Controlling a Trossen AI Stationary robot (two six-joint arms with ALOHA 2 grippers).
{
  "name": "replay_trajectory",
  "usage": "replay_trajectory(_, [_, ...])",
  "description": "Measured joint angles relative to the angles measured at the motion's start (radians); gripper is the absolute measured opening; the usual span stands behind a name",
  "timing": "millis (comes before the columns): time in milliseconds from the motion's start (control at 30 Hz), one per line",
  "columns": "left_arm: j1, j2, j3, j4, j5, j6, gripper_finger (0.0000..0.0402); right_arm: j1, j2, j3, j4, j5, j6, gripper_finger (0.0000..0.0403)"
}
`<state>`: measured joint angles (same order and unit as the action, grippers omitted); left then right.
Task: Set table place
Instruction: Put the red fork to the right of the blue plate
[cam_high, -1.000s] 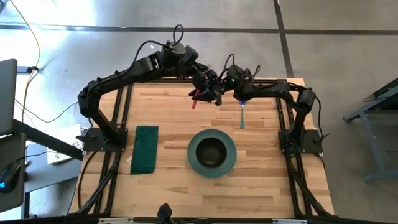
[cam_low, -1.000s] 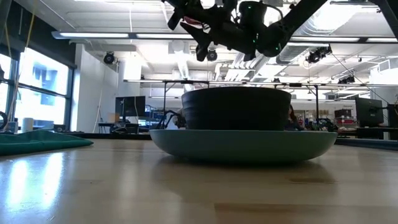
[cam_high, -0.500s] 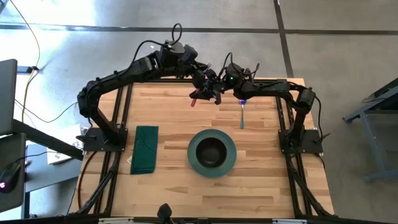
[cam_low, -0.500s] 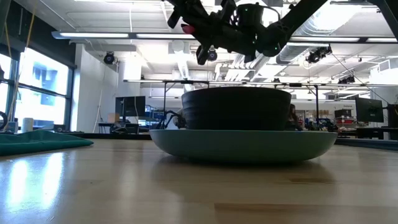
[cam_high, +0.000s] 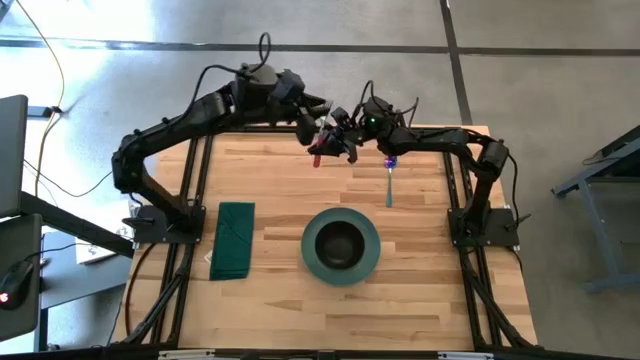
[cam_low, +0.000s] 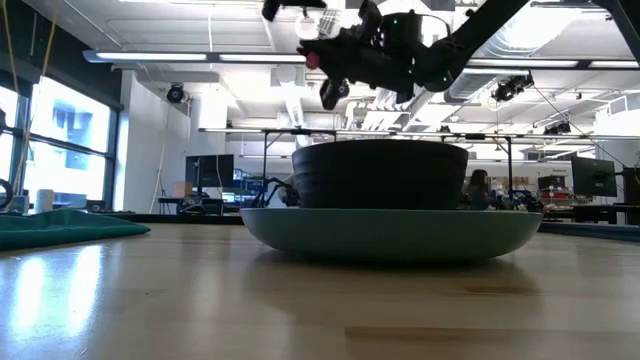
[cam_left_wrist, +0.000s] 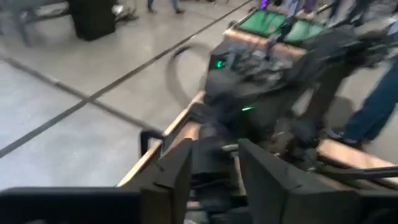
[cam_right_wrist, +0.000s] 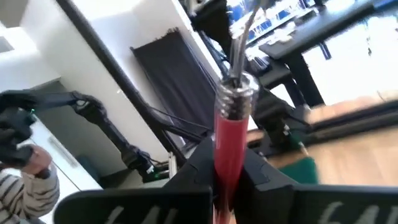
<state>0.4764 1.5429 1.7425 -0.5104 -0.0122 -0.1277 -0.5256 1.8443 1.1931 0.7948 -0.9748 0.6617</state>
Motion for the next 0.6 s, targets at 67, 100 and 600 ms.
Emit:
replay_trajectory(67, [-0.009, -0.023, 0.001, -0.006, -0.03, 0.002, 0.0149, -0.007, 0.001, 0.0, -0.008, 0.005, -0.004, 0.0])
replay_trajectory(100, [-0.012, -0.027, 0.001, -0.011, -0.046, 0.002, 0.0162, -0.009, 0.001, 0.0, -0.005, 0.005, -0.005, 0.0])
replay_trajectory(600, [-0.148, -0.053, 0.001, -0.511, -0.42, -0.29, 0.0259, -0.097, -0.211, 0.0, -0.714, 0.052, -0.39, 0.0])
